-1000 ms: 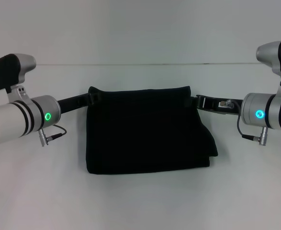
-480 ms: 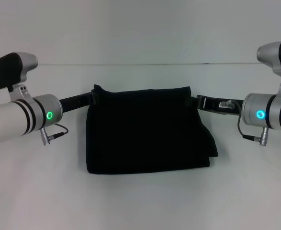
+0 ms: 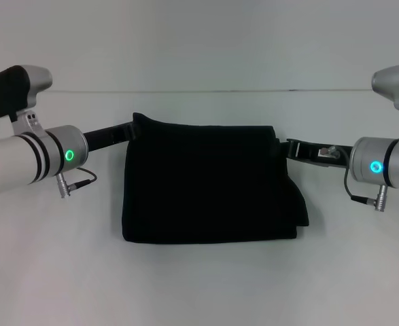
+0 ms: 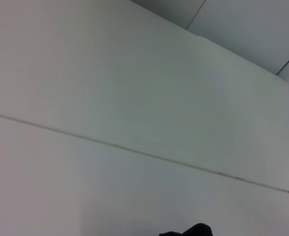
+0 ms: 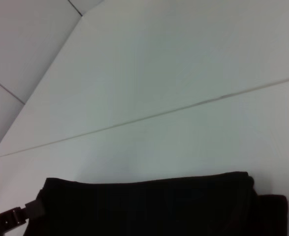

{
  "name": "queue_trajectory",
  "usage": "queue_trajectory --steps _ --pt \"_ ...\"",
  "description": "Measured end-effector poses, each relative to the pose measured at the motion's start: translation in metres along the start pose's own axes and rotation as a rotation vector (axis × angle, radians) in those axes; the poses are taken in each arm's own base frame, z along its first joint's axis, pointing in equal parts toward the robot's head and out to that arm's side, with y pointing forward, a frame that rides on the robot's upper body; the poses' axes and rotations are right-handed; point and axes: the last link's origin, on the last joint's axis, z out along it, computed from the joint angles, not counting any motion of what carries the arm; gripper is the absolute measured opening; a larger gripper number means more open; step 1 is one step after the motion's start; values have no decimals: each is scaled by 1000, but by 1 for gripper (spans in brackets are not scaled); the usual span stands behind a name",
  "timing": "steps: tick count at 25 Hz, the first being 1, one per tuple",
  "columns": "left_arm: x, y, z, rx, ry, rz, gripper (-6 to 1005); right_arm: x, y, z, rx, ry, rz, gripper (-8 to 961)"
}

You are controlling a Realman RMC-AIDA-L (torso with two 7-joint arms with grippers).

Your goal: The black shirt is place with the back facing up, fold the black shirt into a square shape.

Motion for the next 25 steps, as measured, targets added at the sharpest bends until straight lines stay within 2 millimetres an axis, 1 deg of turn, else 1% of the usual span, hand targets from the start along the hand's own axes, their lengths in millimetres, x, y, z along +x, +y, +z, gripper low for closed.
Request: queue_trajectory --steps 8,16,20,25 --pt "1 0 0 0 0 5 7 1 -5 -2 19 -6 6 85" --pt "1 1 0 -1 -2 5 8 0 -5 -2 13 -15 2 104" --pt "2 0 0 0 -1 6 8 -2 -5 -7 -12 -33 -22 113" --pt "1 2 0 -12 -6 7 7 -16 -13 -18 -5 -71 11 218"
